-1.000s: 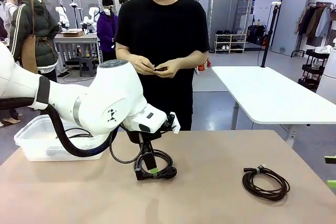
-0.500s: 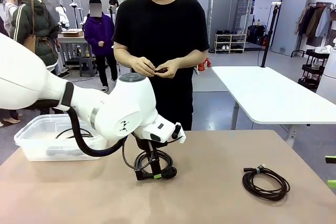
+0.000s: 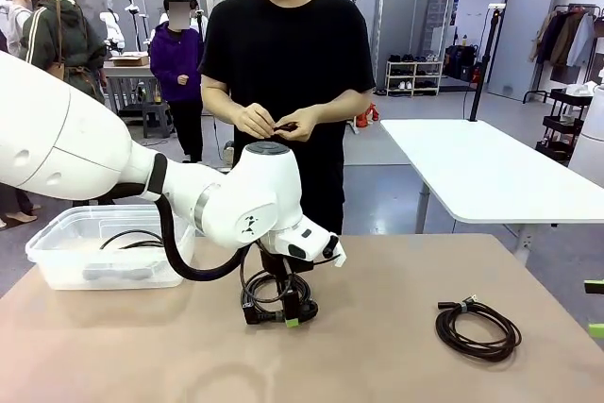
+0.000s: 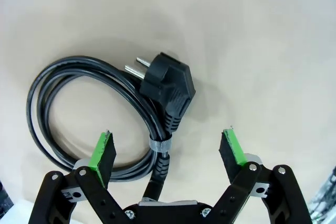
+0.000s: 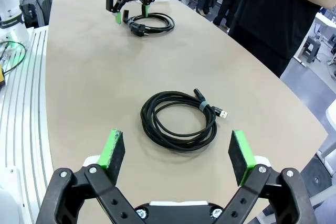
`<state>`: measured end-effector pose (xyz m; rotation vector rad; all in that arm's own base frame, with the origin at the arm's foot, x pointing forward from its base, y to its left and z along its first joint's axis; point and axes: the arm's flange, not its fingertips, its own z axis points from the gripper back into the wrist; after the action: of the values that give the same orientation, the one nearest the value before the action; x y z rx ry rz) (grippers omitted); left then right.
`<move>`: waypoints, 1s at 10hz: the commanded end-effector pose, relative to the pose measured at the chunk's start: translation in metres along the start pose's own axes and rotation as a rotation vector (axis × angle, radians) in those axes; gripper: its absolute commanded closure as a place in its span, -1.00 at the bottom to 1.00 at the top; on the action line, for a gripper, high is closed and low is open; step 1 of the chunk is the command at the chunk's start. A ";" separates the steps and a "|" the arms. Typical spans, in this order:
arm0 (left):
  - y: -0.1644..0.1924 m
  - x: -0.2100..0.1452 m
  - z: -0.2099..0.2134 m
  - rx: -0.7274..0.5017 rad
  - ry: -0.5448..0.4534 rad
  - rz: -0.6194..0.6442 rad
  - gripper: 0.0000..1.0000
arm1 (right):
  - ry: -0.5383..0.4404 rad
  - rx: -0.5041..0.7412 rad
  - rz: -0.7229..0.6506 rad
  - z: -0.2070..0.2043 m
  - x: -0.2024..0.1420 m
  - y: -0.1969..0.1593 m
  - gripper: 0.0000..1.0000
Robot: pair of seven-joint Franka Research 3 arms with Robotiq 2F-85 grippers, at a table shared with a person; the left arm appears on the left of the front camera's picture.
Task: Organize and store the cables.
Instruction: Place the Power Cable into the Organizing box.
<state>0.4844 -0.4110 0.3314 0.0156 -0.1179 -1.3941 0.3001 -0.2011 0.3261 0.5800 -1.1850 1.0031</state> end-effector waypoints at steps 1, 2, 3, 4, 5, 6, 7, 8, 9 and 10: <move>0.005 0.000 0.001 -0.008 0.060 -0.013 -1.00 | -0.007 -0.009 -0.006 0.001 0.004 -0.001 -1.00; 0.006 -0.001 -0.002 -0.008 0.066 -0.019 -1.00 | -0.007 -0.009 -0.006 0.001 0.004 -0.001 -1.00; 0.005 -0.004 -0.002 -0.006 0.065 -0.038 -1.00 | -0.007 -0.009 -0.006 0.001 0.004 -0.001 -1.00; 0.006 -0.006 -0.004 -0.004 0.061 -0.054 -1.00 | -0.007 -0.009 -0.006 0.001 0.004 -0.001 -1.00; 0.007 -0.007 -0.006 -0.005 0.061 -0.056 -1.00 | -0.007 -0.009 -0.006 0.001 0.004 -0.001 -1.00; 0.010 -0.008 -0.010 -0.008 0.065 -0.059 -1.00 | -0.007 -0.009 -0.006 0.001 0.004 -0.001 -1.00; 0.013 -0.007 -0.013 -0.014 0.057 -0.074 -1.00 | -0.007 -0.009 -0.006 0.001 0.004 -0.001 -1.00; 0.014 -0.008 -0.015 -0.032 0.058 -0.085 -1.00 | -0.007 -0.009 -0.006 0.001 0.004 -0.001 -1.00; 0.015 -0.008 -0.017 -0.043 0.069 -0.090 -1.00 | -0.007 -0.009 -0.006 0.001 0.004 -0.001 -1.00; 0.016 -0.009 -0.018 -0.049 0.069 -0.084 -1.00 | -0.007 -0.009 -0.006 0.001 0.004 -0.001 -1.00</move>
<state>0.4958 -0.3985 0.3104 0.0444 -0.0449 -1.4627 0.2998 -0.2015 0.3261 0.5790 -1.1848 1.0023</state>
